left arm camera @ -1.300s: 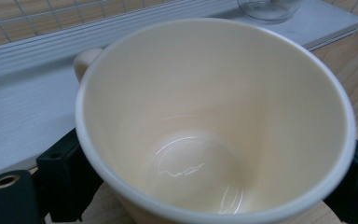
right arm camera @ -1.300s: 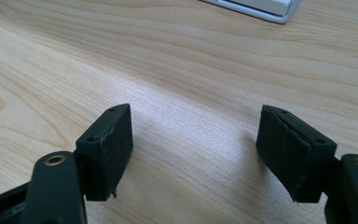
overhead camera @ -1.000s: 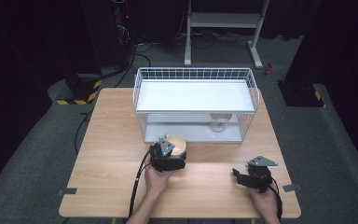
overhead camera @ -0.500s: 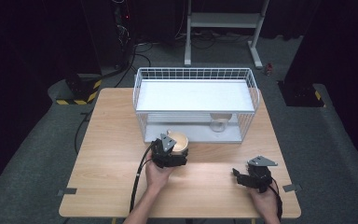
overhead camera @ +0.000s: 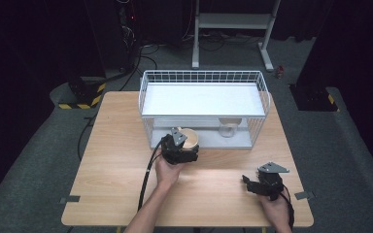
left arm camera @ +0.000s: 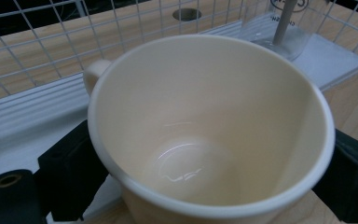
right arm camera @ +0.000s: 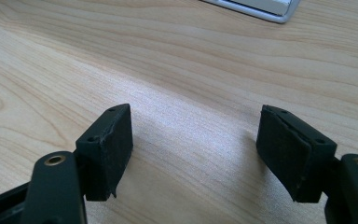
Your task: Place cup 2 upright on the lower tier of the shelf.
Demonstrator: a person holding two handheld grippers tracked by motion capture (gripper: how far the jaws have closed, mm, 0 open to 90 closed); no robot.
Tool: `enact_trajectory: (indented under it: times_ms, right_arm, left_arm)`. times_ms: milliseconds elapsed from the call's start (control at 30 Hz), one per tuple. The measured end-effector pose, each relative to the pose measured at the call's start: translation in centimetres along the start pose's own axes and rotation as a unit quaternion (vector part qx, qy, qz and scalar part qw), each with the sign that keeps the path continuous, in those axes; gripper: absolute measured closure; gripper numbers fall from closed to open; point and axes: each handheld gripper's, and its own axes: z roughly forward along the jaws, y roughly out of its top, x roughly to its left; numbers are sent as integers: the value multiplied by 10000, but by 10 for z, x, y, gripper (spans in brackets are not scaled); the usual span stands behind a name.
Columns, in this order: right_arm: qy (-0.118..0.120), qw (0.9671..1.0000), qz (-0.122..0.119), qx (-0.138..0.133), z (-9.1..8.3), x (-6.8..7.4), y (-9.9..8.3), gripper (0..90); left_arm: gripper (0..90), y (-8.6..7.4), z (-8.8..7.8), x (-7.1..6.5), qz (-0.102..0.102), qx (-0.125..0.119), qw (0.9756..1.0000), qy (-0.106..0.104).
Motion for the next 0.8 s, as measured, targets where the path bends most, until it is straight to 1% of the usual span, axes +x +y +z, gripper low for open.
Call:
enact_trajectory:
  times_ms: [33,100,200,233,267,300,433,533,667,800]
  right_arm:
    - [5,10000,-24,-9,0,0,0,269]
    - [4,10000,-8,-5,0,0,0,269]
    - [1,10000,2,1,0,0,0,269]
    - [0,10000,-1,0,0,0,0,269]
    - [0,10000,-15,-5,0,0,0,269]
    - [1,10000,-1,0,0,0,0,269]
    - [0,10000,-2,-1,0,0,0,269]
    - [0,10000,-16,-5,0,0,0,269]
    - [0,10000,0,0,0,0,0,269]
    - [3,10000,-6,-4,0,0,0,269]
  left_arm:
    - [93,0,1,1,-45,-6,10000,-4]
    - [93,1,5,2,-63,30,10000,-3]
    - [93,4,8,3,-30,45,10000,16]
    - [93,4,9,3,12,60,10000,23]
    - [93,5,10,3,0,51,10000,18]
    - [93,6,11,3,39,59,10000,23]
    - [93,7,16,7,-71,4,10000,17]
    - [93,7,18,8,-69,-39,10000,36]
    - [92,11,22,9,6,80,10000,43]
    - [90,13,25,10,11,94,9999,66]
